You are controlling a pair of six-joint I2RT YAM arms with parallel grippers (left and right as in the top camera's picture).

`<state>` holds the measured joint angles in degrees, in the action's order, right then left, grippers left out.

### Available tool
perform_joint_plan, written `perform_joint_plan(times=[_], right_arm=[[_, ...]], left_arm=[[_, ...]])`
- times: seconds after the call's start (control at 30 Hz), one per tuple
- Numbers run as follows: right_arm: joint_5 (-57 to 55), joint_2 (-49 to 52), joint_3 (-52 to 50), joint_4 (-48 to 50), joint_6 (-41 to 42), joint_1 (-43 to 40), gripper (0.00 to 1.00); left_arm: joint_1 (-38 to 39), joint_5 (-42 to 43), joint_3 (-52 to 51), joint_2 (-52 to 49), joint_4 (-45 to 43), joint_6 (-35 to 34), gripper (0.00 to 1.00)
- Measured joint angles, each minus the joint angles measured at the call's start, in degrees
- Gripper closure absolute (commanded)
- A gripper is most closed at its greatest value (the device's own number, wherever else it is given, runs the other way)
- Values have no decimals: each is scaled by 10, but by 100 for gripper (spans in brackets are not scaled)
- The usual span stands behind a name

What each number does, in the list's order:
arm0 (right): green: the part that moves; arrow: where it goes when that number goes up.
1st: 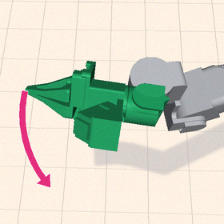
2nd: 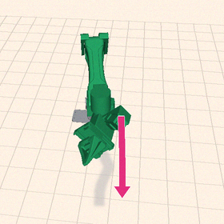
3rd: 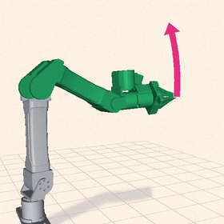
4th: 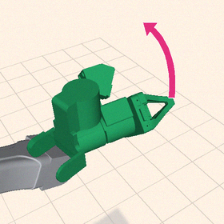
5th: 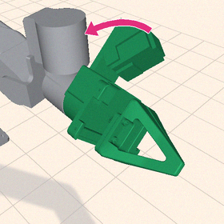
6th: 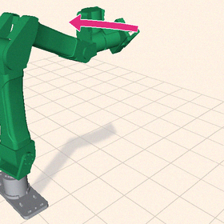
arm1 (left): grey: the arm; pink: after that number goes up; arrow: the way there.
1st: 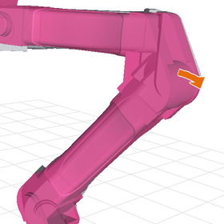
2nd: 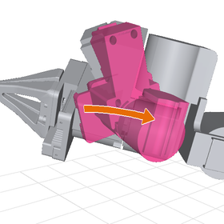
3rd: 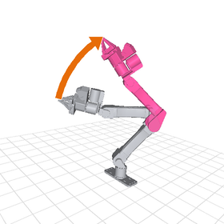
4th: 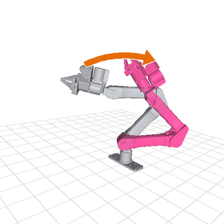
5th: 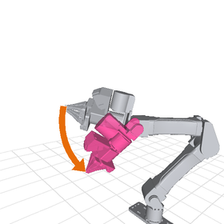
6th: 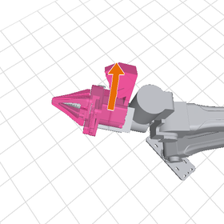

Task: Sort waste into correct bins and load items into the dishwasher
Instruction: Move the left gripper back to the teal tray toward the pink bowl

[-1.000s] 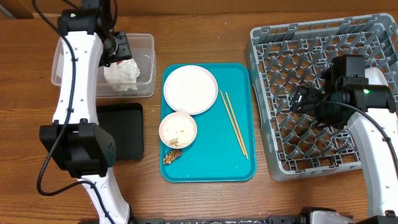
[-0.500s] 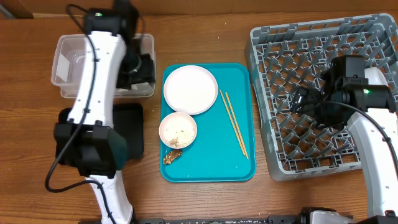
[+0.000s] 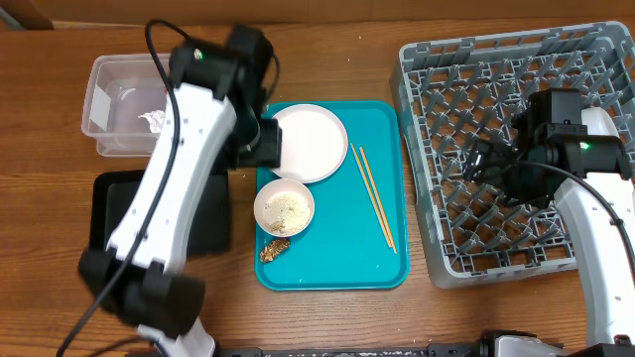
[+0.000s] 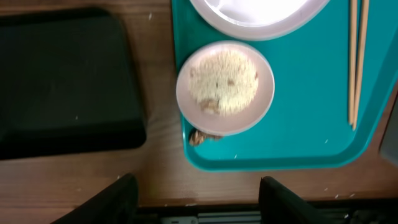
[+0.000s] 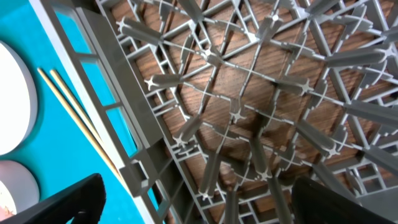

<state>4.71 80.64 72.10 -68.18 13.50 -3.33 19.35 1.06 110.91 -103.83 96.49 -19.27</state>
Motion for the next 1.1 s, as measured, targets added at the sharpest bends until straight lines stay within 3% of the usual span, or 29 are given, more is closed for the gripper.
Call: perform_joint_plan(times=[0.13,0.3,0.43,0.67,0.93,1.03,1.1], right_arm=[[0,0,0,0,0,0,0],[0,0,0,0,0,0,0],[0,0,0,0,0,0,0],[0,0,0,-1,0,0,0],[0,0,0,0,0,0,0],[0,0,0,0,0,0,0],[0,0,0,0,0,0,0]], left_arm=[[59,-40,-73,80,-36,-49,26],[127,-59,-161,114,-169,-76,21],[162,-63,-228,90,-265,-81,26],[170,-65,-266,-5,-304,-83,29],[170,-65,-266,-95,-343,-71,39],[170,-65,-266,-119,-344,-70,52],[170,-64,-266,-129,-344,-67,65]])
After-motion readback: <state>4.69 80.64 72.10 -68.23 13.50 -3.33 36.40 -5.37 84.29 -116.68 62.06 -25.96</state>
